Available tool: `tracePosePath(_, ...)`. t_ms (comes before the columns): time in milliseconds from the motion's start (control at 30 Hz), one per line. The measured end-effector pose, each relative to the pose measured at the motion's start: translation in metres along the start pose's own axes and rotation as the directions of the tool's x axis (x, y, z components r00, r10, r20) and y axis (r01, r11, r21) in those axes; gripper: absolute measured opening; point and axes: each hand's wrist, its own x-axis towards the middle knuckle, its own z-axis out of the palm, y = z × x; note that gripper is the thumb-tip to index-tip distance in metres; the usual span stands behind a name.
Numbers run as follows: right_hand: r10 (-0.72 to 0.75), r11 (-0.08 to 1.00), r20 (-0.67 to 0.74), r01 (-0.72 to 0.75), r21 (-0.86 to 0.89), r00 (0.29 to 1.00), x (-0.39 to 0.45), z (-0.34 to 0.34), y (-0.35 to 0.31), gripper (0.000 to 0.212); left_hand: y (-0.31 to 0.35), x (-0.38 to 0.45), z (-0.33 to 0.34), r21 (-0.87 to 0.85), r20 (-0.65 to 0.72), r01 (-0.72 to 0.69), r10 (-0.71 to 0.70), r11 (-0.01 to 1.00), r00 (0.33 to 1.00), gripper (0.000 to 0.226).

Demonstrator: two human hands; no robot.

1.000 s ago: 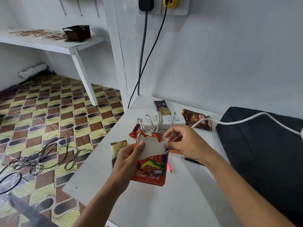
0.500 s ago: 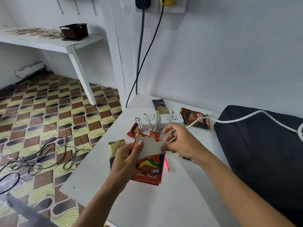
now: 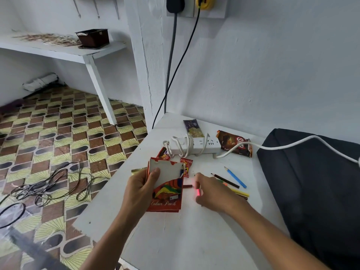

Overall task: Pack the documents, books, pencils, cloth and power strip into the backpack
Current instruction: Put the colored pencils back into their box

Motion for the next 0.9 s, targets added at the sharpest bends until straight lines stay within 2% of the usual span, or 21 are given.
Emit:
tracePosePath(133,-0.058,0.998,0.033,0.058,0.004,0.998,-0.005,-0.009,0.002,0.010,0.000,-0.001,-0.001,0.009,0.003,0.010,-0.010,1.000,1.000,0.027)
tracePosePath(167,-0.081,0.994,0.016,0.079,0.069,0.997,-0.006,-0.014,0.002,0.011,0.001,-0.001,-0.002,0.011,0.004,0.012,-0.012,1.000,1.000,0.027)
tracePosePath(233,-0.111,0.942,-0.035,0.116,0.314,0.993,-0.010,-0.026,0.003,0.017,0.002,0.000,-0.003,0.022,-0.001,0.013,-0.013,1.000,1.000,0.027)
tracePosePath(267,-0.132,0.869,-0.043,0.136,0.476,0.990,-0.012,-0.032,0.003,0.019,0.002,0.000,-0.003,0.026,0.000,0.010,-0.010,1.000,1.000,0.026)
tracePosePath(333,-0.227,0.654,-0.056,0.194,0.731,0.972,-0.016,-0.041,0.004,0.022,0.003,0.000,-0.003,0.017,0.008,-0.004,0.004,1.000,1.000,0.019)
tracePosePath(400,-0.280,0.507,-0.131,0.262,0.821,0.951,-0.016,-0.043,0.002,0.023,0.005,-0.001,-0.002,0.006,0.022,-0.018,0.018,1.000,1.000,0.014)
tracePosePath(467,-0.241,0.446,-0.226,0.315,0.838,0.944,-0.012,-0.040,-0.003,0.021,0.007,-0.002,0.001,0.005,0.040,-0.028,0.028,1.000,0.999,0.013)
tracePosePath(567,-0.219,0.422,-0.345,0.408,0.810,0.913,-0.010,-0.035,-0.012,0.009,0.010,-0.002,0.003,-0.001,0.060,-0.030,0.030,1.000,0.998,0.015)
tracePosePath(667,-0.221,0.427,-0.478,0.525,0.736,0.850,-0.009,-0.033,-0.018,0.019,0.011,-0.003,0.005,-0.006,0.076,-0.041,0.041,0.999,0.996,0.016)
tracePosePath(800,-0.177,0.381,-0.516,0.542,0.749,0.838,-0.004,-0.033,-0.022,0.026,0.009,-0.004,0.006,0.000,0.091,-0.049,0.049,0.999,0.995,0.016)
tracePosePath(900,-0.156,0.456,-0.545,0.549,0.700,0.824,0.001,-0.030,-0.021,0.018,0.008,-0.005,0.007,0.000,0.092,-0.046,0.046,0.999,0.995,0.020)
